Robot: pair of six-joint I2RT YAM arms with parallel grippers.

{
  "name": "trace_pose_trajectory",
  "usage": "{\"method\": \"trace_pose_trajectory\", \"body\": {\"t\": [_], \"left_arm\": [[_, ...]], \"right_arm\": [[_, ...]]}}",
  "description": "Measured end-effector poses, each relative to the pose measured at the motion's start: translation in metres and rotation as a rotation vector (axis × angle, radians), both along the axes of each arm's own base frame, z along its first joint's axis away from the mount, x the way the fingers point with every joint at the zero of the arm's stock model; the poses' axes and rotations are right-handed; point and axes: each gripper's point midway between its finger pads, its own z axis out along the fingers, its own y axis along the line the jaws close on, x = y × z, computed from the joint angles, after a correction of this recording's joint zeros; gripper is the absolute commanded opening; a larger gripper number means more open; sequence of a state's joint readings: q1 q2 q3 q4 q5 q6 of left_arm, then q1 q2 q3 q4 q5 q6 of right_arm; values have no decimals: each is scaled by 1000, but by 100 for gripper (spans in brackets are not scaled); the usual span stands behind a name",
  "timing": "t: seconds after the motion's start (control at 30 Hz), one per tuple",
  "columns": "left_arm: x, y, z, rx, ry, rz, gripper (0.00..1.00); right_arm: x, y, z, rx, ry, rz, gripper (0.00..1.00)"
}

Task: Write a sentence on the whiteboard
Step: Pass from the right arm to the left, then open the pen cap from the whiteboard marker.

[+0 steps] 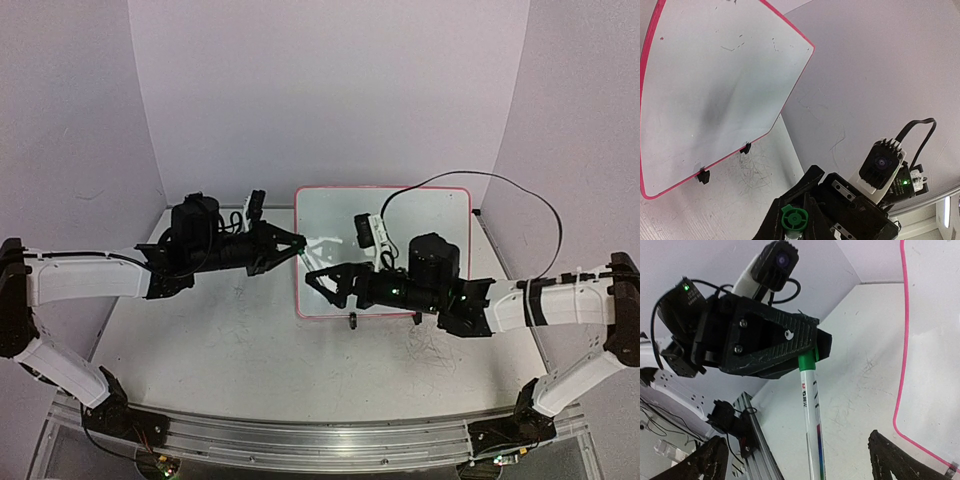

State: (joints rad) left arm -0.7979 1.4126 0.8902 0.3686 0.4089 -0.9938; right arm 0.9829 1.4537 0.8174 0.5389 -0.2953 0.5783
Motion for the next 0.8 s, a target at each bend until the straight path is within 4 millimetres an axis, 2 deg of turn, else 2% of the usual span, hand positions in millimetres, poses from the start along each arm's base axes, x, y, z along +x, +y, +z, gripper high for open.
{"method": "trace_pose_trajectory", "body": {"t": [0.07, 0.17, 0.33, 0.57, 0.63, 0.8], "left_arm": [[2, 2, 9, -26, 8, 20, 0], [5, 4, 24, -77, 13, 48, 0], [11, 9, 47, -204, 41, 96, 0], [15, 18, 51, -325, 99, 149, 0], [16, 19, 54, -344, 104, 158, 0], [15, 18, 61, -381, 98, 157, 0]], "right_arm": [[3, -5, 13, 70, 18, -38, 94], [9, -6, 28, 150, 39, -78, 80], [18, -5, 42, 252, 64, -127, 72], [28, -4, 45, 316, 66, -198, 60], [30, -4, 48, 333, 57, -212, 54], [39, 5, 59, 371, 38, -227, 47]]}}
